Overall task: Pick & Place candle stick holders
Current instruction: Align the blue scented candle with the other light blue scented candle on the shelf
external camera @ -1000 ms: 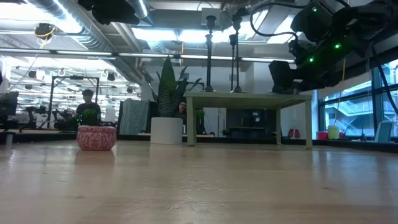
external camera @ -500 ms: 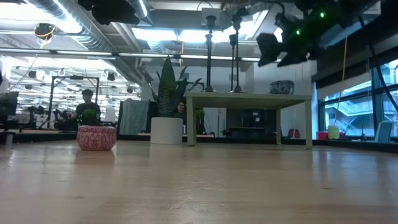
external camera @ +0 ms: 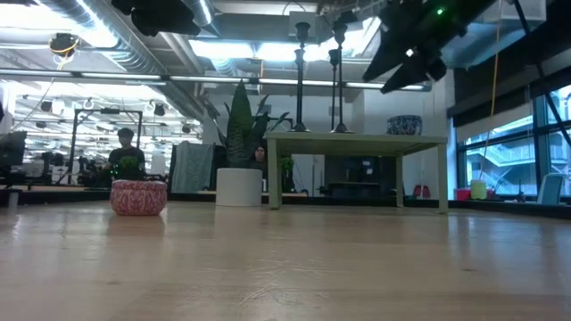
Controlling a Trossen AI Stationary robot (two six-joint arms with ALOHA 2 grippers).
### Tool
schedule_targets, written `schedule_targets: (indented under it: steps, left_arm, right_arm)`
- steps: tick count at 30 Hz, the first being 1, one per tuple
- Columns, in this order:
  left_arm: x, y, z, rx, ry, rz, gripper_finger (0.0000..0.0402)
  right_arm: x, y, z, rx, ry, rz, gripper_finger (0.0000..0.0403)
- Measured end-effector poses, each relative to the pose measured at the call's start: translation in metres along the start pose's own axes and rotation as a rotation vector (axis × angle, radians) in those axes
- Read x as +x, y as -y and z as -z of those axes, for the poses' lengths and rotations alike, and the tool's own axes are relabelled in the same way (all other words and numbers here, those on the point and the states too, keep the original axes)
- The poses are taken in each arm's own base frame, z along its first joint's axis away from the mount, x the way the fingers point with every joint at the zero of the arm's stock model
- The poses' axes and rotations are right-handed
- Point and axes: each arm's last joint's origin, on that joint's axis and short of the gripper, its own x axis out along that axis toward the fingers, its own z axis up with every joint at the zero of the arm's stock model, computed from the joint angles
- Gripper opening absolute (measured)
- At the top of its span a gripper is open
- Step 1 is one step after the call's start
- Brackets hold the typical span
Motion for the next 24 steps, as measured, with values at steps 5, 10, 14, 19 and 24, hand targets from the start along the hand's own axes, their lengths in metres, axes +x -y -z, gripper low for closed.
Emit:
schedule_targets:
  steps: [5,10,14,19,24]
  left_arm:
    - [0.0,0.0,0.0,0.0,0.0,0.001,0.0185]
    - [0.0,0.0,0.0,0.0,0.0,0.001,0.0185]
    - [0.0,0.0,0.0,0.0,0.0,0.002,0.0185]
    - [0.0,0.0,0.0,0.0,0.0,0.002,0.0185]
    - [0.0,0.0,0.0,0.0,0.0,0.002,0.0185]
  right_arm:
    - [-0.008,-0.014,0.008,-0.027,-0.088,-0.19,0.0296]
    - [-0.007,-0.012,0.012,-0.052,-0.052,-0.047,0.0238]
    - [-0.001,-0.001,0.015,-0.023,-0.065,0.036,0.0186]
    - [0.007,0.009,0.019,-0.006,-0.109,0.059,0.0131]
    - [0.011,0.016,0.018,0.01,-0.113,0.089,0.01]
